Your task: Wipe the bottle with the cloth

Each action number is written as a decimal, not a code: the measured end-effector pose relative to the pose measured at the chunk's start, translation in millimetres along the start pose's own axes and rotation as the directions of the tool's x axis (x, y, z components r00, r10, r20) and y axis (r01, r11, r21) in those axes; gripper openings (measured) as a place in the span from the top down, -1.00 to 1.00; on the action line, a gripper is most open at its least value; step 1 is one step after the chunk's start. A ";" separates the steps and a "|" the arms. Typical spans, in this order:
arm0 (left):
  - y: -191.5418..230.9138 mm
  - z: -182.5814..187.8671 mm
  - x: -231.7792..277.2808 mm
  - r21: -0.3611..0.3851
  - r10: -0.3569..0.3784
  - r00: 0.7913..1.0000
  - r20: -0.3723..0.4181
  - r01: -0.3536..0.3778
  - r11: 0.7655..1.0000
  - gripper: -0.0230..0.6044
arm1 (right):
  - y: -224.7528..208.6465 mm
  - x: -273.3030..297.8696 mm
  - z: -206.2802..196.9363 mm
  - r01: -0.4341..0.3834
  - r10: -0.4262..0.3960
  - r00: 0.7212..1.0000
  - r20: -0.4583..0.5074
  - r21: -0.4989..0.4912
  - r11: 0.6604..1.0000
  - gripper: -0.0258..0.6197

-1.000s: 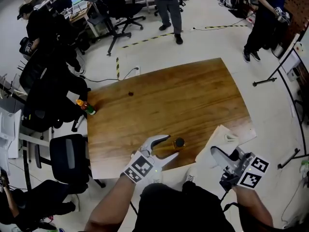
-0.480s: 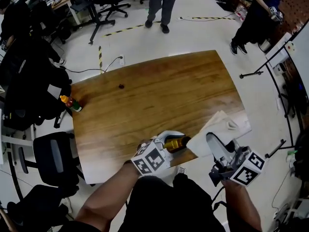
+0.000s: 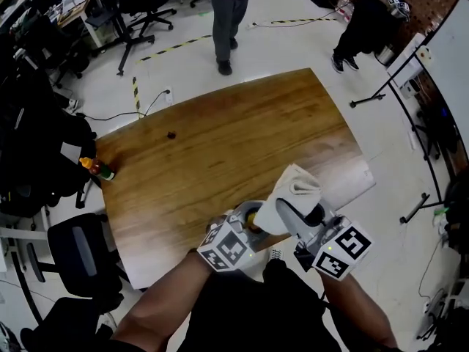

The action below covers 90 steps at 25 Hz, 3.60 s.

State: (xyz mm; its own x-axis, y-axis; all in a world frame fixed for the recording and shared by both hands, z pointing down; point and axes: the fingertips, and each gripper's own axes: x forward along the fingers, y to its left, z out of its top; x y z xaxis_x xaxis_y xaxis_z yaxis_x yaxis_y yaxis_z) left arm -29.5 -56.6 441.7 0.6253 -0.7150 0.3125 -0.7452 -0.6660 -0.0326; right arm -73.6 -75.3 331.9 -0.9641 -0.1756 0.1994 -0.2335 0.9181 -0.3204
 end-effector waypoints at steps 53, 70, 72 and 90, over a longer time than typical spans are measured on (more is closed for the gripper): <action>11.9 -15.3 -17.4 -0.125 0.044 0.998 0.050 -0.038 0.991 0.46 | -55.1 -0.3 -235.6 0.301 -0.357 0.933 -0.040 0.629 0.717 0.69; 3.1 -12.5 -13.7 -0.096 0.045 0.996 0.080 -0.037 0.995 0.46 | -73.6 -24.4 -240.4 0.426 -0.337 0.905 -0.261 0.572 0.701 0.69; 4.7 -6.2 -13.5 -0.093 0.053 0.993 0.104 -0.043 0.995 0.45 | -83.2 -52.0 -209.6 0.377 -0.371 0.918 -0.143 0.608 0.698 0.69; 4.3 -13.9 -18.6 -0.098 0.083 0.996 0.032 -0.080 0.992 0.46 | -99.3 6.5 -122.4 -0.113 -0.121 0.974 0.192 0.873 0.475 0.69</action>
State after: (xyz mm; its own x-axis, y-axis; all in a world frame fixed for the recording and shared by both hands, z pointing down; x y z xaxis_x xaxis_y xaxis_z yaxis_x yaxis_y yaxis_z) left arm -47.6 -43.3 448.9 0.5683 -0.7743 0.2784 -0.8118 -0.5828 0.0361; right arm -41.1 -124.1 478.4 -0.9348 -0.3507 0.0553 -0.1129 0.1458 -0.9829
